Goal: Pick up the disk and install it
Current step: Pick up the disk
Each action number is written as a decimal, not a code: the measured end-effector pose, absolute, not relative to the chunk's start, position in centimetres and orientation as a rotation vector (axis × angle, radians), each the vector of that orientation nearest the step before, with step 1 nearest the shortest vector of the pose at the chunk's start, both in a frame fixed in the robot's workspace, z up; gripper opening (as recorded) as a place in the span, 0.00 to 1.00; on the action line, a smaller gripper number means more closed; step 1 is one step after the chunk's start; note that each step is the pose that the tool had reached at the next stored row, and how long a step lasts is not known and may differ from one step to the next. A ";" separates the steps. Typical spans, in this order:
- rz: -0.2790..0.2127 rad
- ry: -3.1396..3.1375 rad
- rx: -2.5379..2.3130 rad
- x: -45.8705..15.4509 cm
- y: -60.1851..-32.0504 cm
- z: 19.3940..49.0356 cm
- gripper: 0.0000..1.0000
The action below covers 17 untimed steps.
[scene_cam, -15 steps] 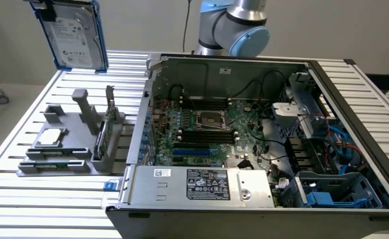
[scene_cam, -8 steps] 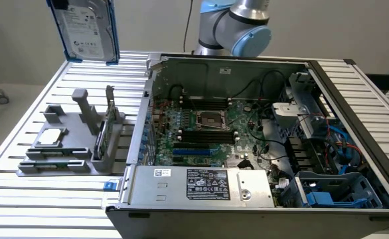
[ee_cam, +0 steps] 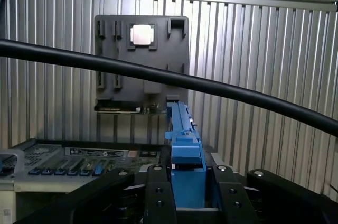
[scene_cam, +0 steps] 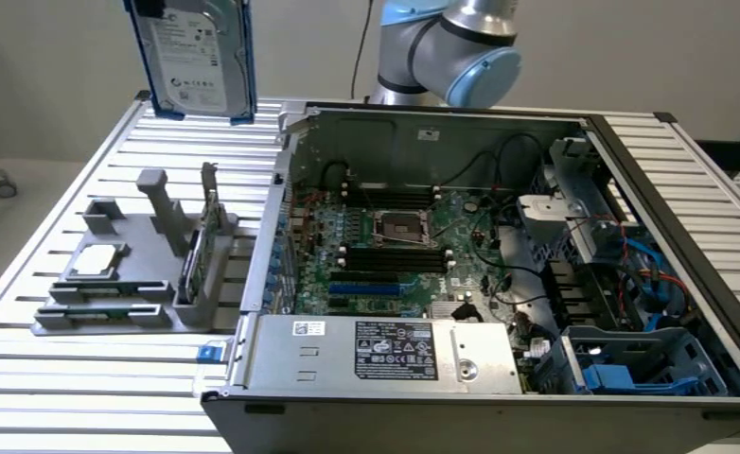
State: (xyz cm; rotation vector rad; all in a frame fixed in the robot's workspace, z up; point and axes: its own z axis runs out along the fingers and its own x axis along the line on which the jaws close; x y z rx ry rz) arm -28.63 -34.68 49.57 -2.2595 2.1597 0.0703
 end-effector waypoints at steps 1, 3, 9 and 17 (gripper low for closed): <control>0.071 2.160 -2.260 -28.2 -34.8 49.6 0.33; 0.071 2.160 -2.260 -27.3 -35.2 49.6 0.33; 0.073 2.161 -2.261 -24.5 -36.2 49.6 0.33; 0.075 2.162 -2.262 -20.9 -37.5 49.6 0.33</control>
